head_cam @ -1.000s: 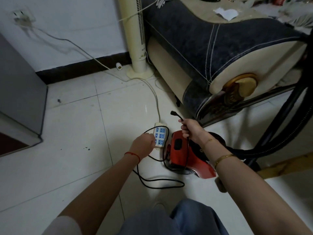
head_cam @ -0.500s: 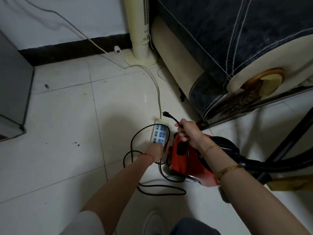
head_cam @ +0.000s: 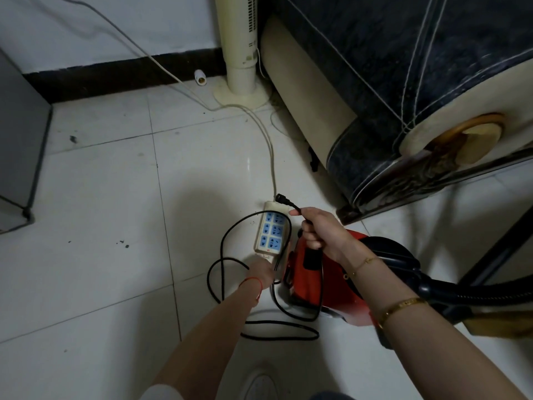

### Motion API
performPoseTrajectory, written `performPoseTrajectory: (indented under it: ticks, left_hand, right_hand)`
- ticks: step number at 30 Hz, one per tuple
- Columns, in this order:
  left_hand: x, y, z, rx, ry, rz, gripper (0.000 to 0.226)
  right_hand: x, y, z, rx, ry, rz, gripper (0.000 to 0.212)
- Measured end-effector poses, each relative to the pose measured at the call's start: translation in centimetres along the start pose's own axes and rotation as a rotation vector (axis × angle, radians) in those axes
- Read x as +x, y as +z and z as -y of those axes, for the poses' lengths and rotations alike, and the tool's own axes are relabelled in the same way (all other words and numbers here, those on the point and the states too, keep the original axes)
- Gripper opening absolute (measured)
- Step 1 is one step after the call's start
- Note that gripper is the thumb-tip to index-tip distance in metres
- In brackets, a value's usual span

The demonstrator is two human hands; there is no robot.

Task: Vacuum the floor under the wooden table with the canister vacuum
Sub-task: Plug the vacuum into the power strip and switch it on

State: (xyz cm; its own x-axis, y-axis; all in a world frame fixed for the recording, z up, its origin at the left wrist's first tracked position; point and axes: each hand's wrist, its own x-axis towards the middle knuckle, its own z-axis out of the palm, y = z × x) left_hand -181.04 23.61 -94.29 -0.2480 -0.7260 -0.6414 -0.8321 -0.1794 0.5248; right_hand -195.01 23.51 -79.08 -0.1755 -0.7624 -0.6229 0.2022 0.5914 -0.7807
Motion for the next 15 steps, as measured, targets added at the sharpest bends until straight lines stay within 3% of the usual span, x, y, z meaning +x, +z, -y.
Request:
performPoseTrajectory:
  ticks: [2, 6, 10, 15]
  left_hand:
    - [0.0, 0.4, 0.3, -0.056, -0.002, -0.025, 0.032]
    - [-1.5, -0.2, 1.6, -0.1, 0.026, -0.244, 0.016]
    - [-4.4, -2.0, 4.3, 0.021, -0.018, -0.436, 0.02]
    - [-6.3, -3.4, 7.6, 0.204, -0.181, -0.332, 0.028]
  right_hand:
    - [0.0, -0.1, -0.1, 0.044, 0.017, 0.007, 0.025]
    - [0.1, -0.1, -0.3, 0.023, 0.006, -0.052, 0.026]
    - [0.9, 0.1, -0.9, -0.334, -0.082, -0.174, 0.021]
    - [2.9, 1.1, -2.4, -0.779, -0.235, -0.244, 0.012]
